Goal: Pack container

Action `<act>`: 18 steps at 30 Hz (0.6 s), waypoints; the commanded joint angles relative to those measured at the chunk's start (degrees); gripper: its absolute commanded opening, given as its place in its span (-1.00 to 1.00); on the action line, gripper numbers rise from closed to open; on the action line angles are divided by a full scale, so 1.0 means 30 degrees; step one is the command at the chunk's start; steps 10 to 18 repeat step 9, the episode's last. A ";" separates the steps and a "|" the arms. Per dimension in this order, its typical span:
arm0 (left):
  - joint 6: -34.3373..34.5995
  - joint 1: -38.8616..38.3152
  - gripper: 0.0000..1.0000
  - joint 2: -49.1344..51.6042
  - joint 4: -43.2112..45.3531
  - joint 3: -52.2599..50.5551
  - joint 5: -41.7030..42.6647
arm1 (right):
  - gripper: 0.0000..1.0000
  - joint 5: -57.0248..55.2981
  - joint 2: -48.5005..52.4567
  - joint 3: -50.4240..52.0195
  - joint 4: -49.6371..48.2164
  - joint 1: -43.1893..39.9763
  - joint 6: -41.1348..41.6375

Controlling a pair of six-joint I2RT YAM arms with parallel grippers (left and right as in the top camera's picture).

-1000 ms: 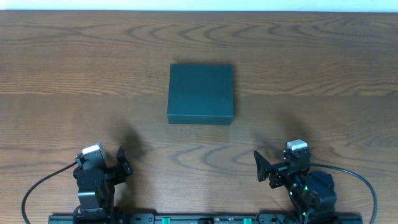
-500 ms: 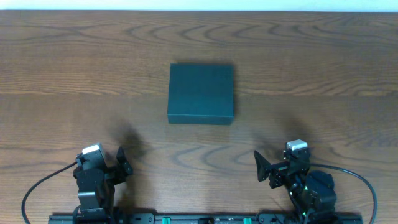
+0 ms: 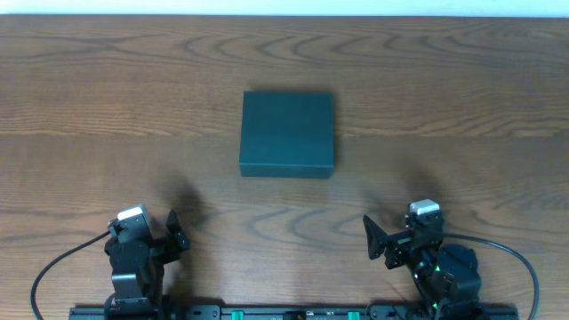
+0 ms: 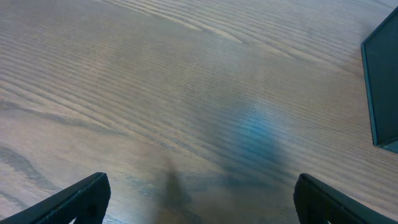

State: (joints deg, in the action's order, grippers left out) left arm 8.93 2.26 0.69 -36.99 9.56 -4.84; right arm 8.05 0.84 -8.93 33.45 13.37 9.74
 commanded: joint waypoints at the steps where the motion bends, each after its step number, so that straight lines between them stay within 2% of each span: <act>1: -0.0270 0.0109 0.90 -0.0146 0.0058 -0.0211 -0.0007 | 0.98 -0.0240 -0.0175 0.0073 -0.0007 0.0197 -0.0415; 18: -0.0270 0.0109 0.91 -0.0146 0.0058 -0.0211 -0.0007 | 0.98 -0.0240 -0.0175 0.0073 -0.0007 0.0197 -0.0415</act>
